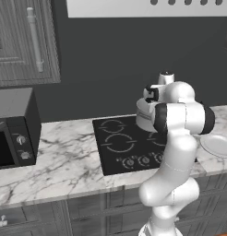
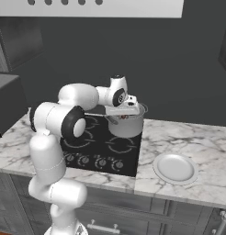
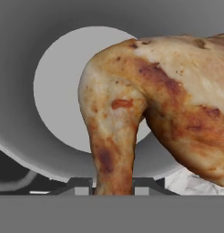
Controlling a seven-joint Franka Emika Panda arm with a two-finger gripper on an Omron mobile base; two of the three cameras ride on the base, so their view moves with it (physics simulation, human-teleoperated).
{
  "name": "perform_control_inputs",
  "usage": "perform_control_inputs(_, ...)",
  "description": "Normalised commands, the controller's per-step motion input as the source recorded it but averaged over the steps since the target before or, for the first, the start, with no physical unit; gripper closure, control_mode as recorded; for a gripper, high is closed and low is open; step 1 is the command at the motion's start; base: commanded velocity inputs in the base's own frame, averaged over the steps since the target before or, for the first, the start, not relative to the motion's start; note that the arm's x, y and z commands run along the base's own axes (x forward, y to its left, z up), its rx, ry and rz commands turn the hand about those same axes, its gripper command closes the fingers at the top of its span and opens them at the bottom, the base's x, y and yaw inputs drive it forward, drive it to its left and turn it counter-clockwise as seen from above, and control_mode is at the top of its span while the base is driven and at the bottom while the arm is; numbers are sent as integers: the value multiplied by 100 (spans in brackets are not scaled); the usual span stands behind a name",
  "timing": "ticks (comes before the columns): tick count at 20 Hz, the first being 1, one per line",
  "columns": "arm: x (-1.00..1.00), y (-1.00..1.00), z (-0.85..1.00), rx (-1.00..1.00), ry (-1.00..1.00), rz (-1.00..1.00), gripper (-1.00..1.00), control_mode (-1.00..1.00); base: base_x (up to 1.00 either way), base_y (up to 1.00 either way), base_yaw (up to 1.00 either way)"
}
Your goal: Retrieve the frozen meat and place it in the pot on a burner. Then turn the burner on.
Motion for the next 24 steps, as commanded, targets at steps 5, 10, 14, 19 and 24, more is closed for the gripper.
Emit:
perform_control_inputs(5, 0, 1, 0, 0, 0, 0, 100, -100, 0, 0, 0)
perform_control_inputs(10, 25, 0, -1, 0, 0, 0, 100, -100, 0, 0, 0)
perform_control_inputs(14, 34, 0, 0, 0, 0, 0, 100, -100, 0, 0, 0)
perform_control_inputs(19, 14, 0, 0, 0, 0, 0, 100, -100, 0, 0, 0)
perform_control_inputs(24, 15, 0, -17, 2, 0, 0, 100, -100, 0, 0, 0)
